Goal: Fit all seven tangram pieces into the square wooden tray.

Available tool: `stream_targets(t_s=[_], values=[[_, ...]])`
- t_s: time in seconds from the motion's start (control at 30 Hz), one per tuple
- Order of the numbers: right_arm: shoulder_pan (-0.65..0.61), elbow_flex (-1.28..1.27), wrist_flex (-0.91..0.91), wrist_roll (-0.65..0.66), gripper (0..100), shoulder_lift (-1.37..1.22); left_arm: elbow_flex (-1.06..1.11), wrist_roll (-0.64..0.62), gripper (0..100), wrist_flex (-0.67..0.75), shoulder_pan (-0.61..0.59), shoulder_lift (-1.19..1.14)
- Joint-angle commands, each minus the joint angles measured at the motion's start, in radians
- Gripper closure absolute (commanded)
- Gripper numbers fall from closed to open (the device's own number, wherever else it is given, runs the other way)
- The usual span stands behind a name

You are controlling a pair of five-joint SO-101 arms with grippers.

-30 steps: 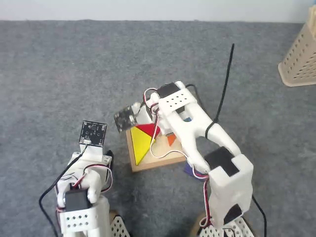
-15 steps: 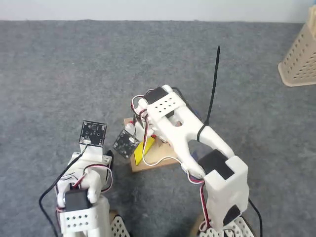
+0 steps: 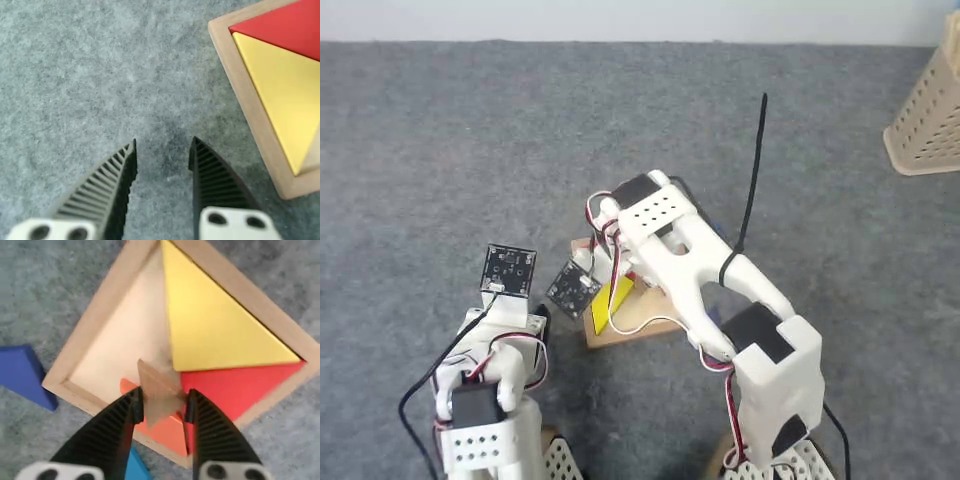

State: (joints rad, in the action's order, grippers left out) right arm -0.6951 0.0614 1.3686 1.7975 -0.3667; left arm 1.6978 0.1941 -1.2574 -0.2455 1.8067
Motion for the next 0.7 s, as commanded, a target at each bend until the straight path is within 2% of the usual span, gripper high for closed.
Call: stream_targets(t_s=[0.0, 0.2, 0.3, 0.47, 0.57, 0.67], values=[[0.027, 0.074, 0.015, -0.025, 85.8, 0.022, -0.012, 0.002, 83, -0.006, 0.002, 0.018], [0.031, 0.074, 0.016, -0.037, 86.1, 0.019, -0.012, 0.002, 83, -0.006, 0.002, 0.018], [0.044, 0.095, 0.013, -0.141, 86.9, 0.036, -0.012, 0.002, 83, -0.006, 0.002, 0.018], [0.127, 0.176, 0.005, -0.397, 99.1, 0.097, -0.012, 0.002, 83, -0.006, 0.0, 0.018], [0.194, 0.198, 0.015, -0.591, 98.7, 0.136, -0.012, 0.002, 83, -0.006, 0.0, 0.018], [0.228, 0.192, 0.035, -0.87, 99.1, 0.189, -0.012, 0.002, 83, -0.006, 0.0, 0.018]])
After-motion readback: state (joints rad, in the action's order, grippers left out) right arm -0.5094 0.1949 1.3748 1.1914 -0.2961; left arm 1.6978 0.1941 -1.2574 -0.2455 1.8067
